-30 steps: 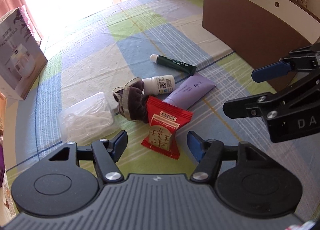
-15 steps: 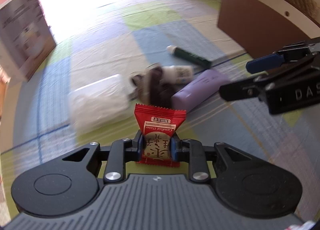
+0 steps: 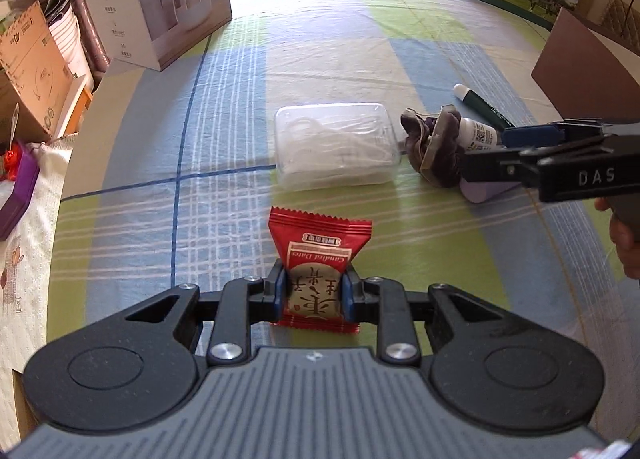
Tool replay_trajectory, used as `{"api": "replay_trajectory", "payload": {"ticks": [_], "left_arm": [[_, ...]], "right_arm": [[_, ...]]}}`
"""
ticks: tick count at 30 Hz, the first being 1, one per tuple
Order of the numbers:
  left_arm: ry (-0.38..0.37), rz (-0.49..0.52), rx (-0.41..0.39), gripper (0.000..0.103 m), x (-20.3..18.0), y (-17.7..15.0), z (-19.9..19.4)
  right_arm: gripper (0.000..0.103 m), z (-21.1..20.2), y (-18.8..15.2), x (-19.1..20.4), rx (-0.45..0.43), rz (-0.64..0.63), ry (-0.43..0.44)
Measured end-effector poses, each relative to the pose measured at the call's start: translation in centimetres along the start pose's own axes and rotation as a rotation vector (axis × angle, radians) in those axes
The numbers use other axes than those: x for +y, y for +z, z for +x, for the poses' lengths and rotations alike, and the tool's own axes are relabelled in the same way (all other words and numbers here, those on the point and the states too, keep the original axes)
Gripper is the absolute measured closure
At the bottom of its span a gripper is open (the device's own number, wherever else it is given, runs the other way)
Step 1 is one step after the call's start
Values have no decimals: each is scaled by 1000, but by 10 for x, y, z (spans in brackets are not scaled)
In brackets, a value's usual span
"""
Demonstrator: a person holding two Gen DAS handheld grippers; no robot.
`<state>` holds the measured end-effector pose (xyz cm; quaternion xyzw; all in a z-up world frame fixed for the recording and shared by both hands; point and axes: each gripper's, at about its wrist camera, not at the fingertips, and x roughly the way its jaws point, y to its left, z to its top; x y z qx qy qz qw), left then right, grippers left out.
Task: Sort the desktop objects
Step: 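Grasp the red snack packet with the left tool while the right tool grasps the lavender tube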
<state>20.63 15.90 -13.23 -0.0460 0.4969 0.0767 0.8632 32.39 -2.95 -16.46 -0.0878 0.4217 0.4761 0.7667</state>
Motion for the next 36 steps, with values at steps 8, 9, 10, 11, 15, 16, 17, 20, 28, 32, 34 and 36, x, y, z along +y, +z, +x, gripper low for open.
{"api": "replay_trajectory", "payload": {"ticks": [8,9,10,11,15,16,17,20,28,32,34,36], "left_arm": [[-11,-17,5,80,-1,-4,-2],[-12,-18,6,80,-1,-4,-2],[-12,-20,7,80,0,-5,-3],[-14,-23,8,80,0,-5,-3],[-18,-32,15,80,0,-8,-5],[-19,-35,16,80,0,-9,-6],[-18,-37,16,80,-1,-10,-6],[-16,-43,18,80,0,-12,-8],[-9,-59,25,80,-1,-12,-7],[0,-63,29,80,-4,-12,-6],[4,-68,30,80,-5,-12,-6],[7,-68,31,80,-6,-12,-6]], "right_arm": [[16,-1,-12,25,110,-191,-15],[17,0,-13,28,110,-195,-24],[21,0,-14,30,109,-200,-32],[25,1,-15,33,110,-207,-42],[51,4,-21,40,180,-179,-7],[52,3,-24,44,174,-189,-8],[52,1,-26,48,178,-198,-4],[51,3,-27,56,163,-187,-2],[51,17,-25,61,104,-190,-131],[55,18,-29,65,81,-187,-156],[72,15,-32,70,76,-218,-139],[72,14,-34,74,86,-235,-137]]}}
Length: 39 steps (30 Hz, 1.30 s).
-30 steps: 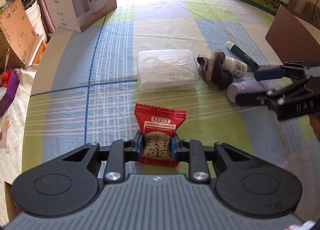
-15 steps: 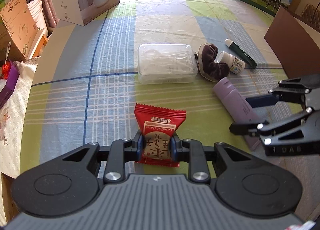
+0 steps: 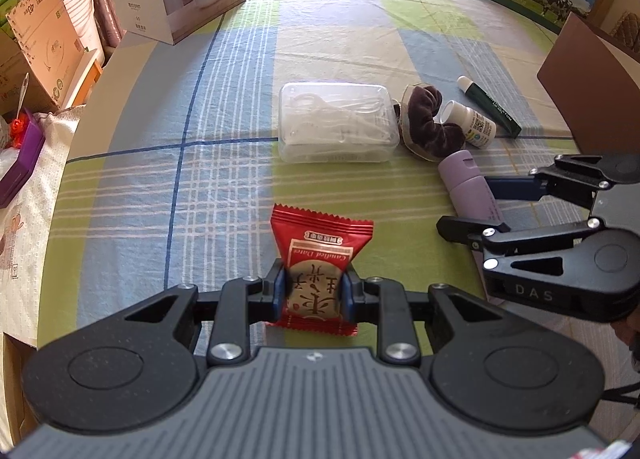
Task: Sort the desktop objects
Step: 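Grasp the red snack packet with the left tool while the right tool grasps the lavender tube, then carry the red packet and lavender tube over the cardboard box with both tools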
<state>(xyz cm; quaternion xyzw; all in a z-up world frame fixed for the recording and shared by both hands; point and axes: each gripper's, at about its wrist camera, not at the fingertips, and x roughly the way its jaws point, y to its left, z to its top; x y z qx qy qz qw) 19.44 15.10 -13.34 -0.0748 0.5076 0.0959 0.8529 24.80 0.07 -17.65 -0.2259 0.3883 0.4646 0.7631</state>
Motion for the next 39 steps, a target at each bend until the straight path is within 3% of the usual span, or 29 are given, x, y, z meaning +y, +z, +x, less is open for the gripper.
{"api": "replay_trajectory", "payload": {"ticks": [17,27,39], "left_arm": [[-26,24,12,80,-23,-18,-16],[-67,57,-42,80,-52,-18,-49],[-143,166,-124,80,-119,8,-87]], "right_arm": [[73,-36,-30,-1,64,77,43],[73,-107,-47,-23,-83,216,92],[73,-189,-60,-69,-223,329,50]]}}
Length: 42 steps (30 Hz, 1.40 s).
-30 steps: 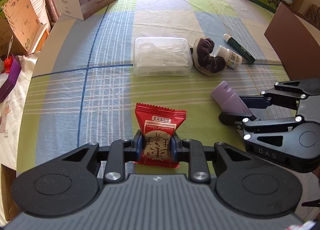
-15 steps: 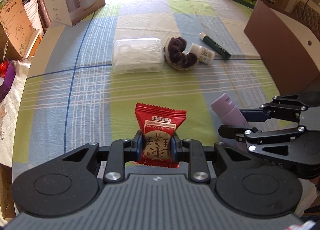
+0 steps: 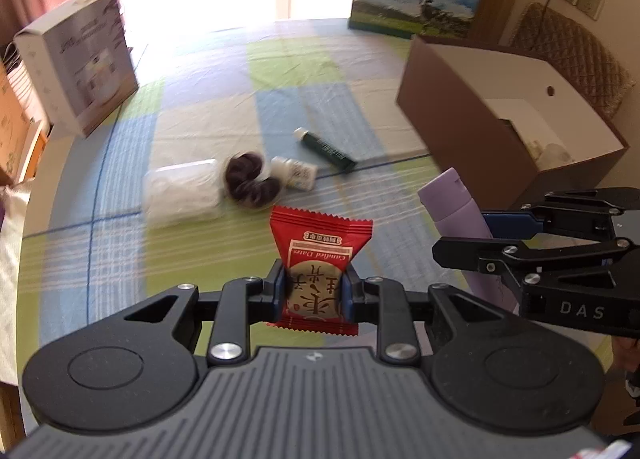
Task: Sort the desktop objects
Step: 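Carry the red packet and lavender tube over the cardboard box with both tools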
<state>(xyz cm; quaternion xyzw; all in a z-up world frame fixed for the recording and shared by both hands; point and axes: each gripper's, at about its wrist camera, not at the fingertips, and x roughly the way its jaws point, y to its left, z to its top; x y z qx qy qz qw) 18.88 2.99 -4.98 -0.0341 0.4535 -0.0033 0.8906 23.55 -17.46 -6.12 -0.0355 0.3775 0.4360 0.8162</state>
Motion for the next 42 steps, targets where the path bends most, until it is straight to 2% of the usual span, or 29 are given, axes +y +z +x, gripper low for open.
{"api": "replay_trajectory", "payload": {"ticks": [9,17,21,24,31,36,42], "left_arm": [[-101,80,-59,80,-65,31,-10],[-194,167,-110,80,-133,69,-2],[-207,189,-135,80,-161,93,10],[-211,185,-135,80,-175,110,23],[-156,153,-108,80,-192,150,66],[-112,113,-63,80,-190,172,102],[-72,90,-3,80,-188,185,141]], "right_arm": [[73,-61,7,-43,-84,55,-69],[73,-115,32,-109,-187,68,-186],[73,-131,47,-149,-206,50,-264],[73,-133,56,-180,-196,31,-311],[73,-117,68,-243,-129,-11,-376],[73,-97,73,-270,-67,-17,-386],[73,-74,72,-293,6,-26,-392]]}}
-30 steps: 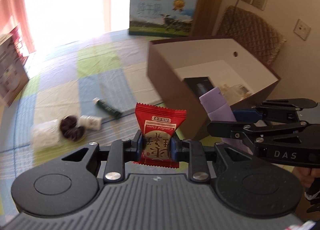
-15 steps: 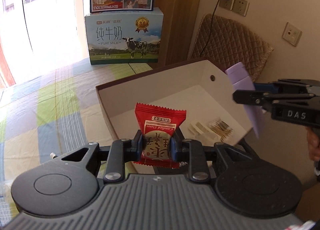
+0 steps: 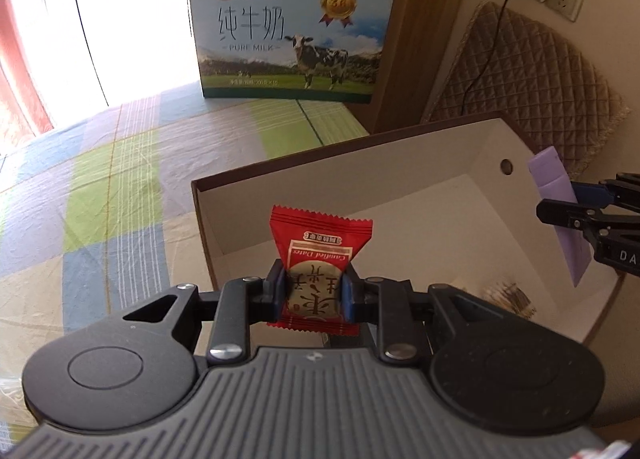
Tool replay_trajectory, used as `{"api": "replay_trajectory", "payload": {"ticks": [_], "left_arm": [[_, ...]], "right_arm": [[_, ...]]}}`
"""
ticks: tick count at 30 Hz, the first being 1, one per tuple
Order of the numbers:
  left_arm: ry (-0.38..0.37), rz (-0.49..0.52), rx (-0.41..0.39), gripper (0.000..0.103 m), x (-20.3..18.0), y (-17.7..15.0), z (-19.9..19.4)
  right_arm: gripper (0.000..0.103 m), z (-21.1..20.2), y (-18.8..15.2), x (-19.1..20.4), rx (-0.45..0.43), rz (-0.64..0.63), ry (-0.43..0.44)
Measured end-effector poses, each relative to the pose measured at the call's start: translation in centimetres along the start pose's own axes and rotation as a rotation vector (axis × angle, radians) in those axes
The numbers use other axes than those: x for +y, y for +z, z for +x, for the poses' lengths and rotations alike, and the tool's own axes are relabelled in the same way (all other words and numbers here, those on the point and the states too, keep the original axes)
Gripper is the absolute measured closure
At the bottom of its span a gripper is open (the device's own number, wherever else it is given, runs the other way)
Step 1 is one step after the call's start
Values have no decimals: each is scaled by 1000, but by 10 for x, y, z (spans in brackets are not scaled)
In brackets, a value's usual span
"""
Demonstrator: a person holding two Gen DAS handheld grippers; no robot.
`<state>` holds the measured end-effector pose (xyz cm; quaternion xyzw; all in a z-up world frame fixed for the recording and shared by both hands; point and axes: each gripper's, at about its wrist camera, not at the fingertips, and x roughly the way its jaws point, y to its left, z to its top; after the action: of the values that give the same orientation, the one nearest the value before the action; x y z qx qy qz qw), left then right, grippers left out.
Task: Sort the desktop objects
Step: 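Carry the red packet and lavender tube over the cardboard box with both tools, then open both tools to drop the packet and tube into the box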
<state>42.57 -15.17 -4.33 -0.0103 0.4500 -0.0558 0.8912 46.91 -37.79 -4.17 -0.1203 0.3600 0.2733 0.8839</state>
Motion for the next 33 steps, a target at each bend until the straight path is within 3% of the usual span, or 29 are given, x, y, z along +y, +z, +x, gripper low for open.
{"api": "replay_trajectory", "payload": {"ticks": [13,18,29,33], "left_arm": [[87,47,84,80,-8,5,44],[93,70,85,68,-12,7,47],[81,72,81,60,-13,6,46],[75,74,80,57,-14,6,44]], "right_arm": [[73,35,-3,-12,103,-42,2],[73,45,-3,-12,135,-62,-4],[73,64,-1,-9,224,-124,-34],[73,62,-1,-7,210,-137,-54]]}}
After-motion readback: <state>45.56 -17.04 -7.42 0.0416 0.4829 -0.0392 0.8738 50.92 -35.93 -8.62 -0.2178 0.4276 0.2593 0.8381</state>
